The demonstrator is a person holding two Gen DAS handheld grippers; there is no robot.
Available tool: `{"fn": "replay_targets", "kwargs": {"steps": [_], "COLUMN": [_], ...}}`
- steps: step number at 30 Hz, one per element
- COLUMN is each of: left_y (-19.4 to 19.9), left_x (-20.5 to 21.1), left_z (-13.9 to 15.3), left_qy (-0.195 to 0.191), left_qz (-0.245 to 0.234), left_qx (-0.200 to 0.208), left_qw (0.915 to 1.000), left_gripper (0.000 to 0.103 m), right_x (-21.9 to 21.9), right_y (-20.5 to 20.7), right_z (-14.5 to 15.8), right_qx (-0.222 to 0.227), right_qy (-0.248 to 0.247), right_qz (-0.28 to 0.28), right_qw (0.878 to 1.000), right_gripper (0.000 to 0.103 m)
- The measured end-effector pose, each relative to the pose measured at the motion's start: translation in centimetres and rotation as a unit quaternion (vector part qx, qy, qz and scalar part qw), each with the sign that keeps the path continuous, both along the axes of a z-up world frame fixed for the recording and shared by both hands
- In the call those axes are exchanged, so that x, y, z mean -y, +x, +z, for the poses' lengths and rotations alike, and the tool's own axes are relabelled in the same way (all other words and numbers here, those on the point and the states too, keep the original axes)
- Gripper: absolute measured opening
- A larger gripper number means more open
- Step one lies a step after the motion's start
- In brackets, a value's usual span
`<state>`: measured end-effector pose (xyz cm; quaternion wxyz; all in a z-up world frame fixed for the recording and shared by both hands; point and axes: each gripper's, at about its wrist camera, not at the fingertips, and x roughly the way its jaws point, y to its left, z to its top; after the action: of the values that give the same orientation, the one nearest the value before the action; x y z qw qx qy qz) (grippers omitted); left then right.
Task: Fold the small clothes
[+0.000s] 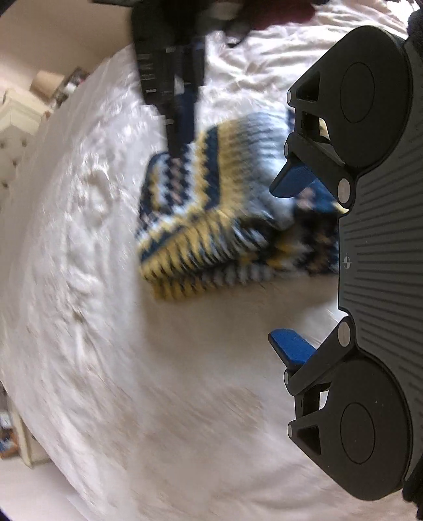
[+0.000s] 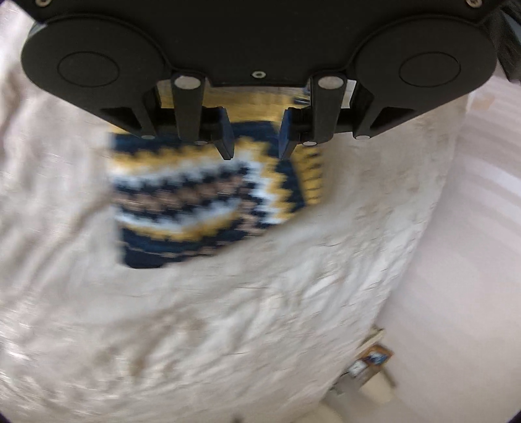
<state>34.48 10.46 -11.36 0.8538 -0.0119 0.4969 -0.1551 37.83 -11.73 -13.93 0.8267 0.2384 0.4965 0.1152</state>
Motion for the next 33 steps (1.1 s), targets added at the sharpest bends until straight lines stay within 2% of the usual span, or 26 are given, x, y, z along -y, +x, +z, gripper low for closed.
{"fn": "replay_targets", "kwargs": {"steps": [5, 8, 10, 12, 13, 16, 18, 19, 21, 25, 27, 30, 33], "left_y": [2.1, 3.5, 4.4, 5.2, 5.5, 5.9, 5.6, 5.4, 4.6, 2.4, 1.5, 0.5, 0.4], "left_x": [4.4, 6.2, 6.5, 6.0, 5.2, 2.1, 0.9, 0.5, -0.2, -1.8, -2.0, -1.4, -0.4], "left_z": [-0.1, -1.3, -2.9, -4.9, -5.9, -8.0, -8.2, -7.9, -6.8, -4.6, -3.7, -2.9, -3.6], "left_qy": [0.02, 0.048, 0.079, 0.118, 0.123, 0.085, 0.064, 0.053, 0.028, -0.032, -0.055, -0.075, -0.082], "left_qz": [-0.045, -0.061, -0.063, -0.058, -0.051, -0.013, 0.003, 0.007, 0.017, 0.034, 0.032, 0.027, 0.025], "left_qx": [0.024, 0.032, 0.027, 0.005, -0.008, -0.057, -0.065, -0.063, -0.05, -0.026, -0.025, -0.023, -0.037], "left_qw": [0.9985, 0.9965, 0.9945, 0.9914, 0.991, 0.9946, 0.9958, 0.9966, 0.9982, 0.9986, 0.9977, 0.9966, 0.9957], "left_gripper": [0.089, 0.089, 0.089, 0.09, 0.09, 0.098, 0.098, 0.097, 0.096, 0.096, 0.096, 0.096, 0.096], "right_x": [3.3, 4.0, 4.2, 4.3, 4.3, 4.4, 4.6, 4.8, 5.5, 6.7, 7.2, 7.8, 8.1], "right_y": [-2.2, -3.3, -3.7, -4.2, -4.4, -4.6, -4.4, -4.2, -3.6, -2.0, -1.0, 0.7, 2.2], "right_z": [-1.9, -3.2, -3.9, -4.4, -4.5, -4.3, -4.0, -3.8, -3.6, -3.7, -3.8, -4.4, -5.1], "right_qx": [-0.027, -0.041, -0.048, -0.053, -0.054, -0.045, -0.033, -0.027, -0.014, 0.003, 0.007, 0.008, 0.005], "right_qy": [-0.027, -0.046, -0.058, -0.058, -0.053, -0.044, -0.044, -0.044, -0.037, -0.023, -0.014, 0.002, 0.011], "right_qz": [-0.043, -0.046, -0.044, -0.04, -0.037, -0.022, -0.011, -0.007, -0.004, 0.0, 0.004, 0.007, 0.011], "right_qw": [0.998, 0.997, 0.996, 0.996, 0.996, 0.998, 0.998, 0.999, 0.999, 1.0, 1.0, 1.0, 1.0], "right_gripper": [0.043, 0.044, 0.046, 0.051, 0.053, 0.061, 0.065, 0.066, 0.076, 0.084, 0.093, 0.097, 0.101]}}
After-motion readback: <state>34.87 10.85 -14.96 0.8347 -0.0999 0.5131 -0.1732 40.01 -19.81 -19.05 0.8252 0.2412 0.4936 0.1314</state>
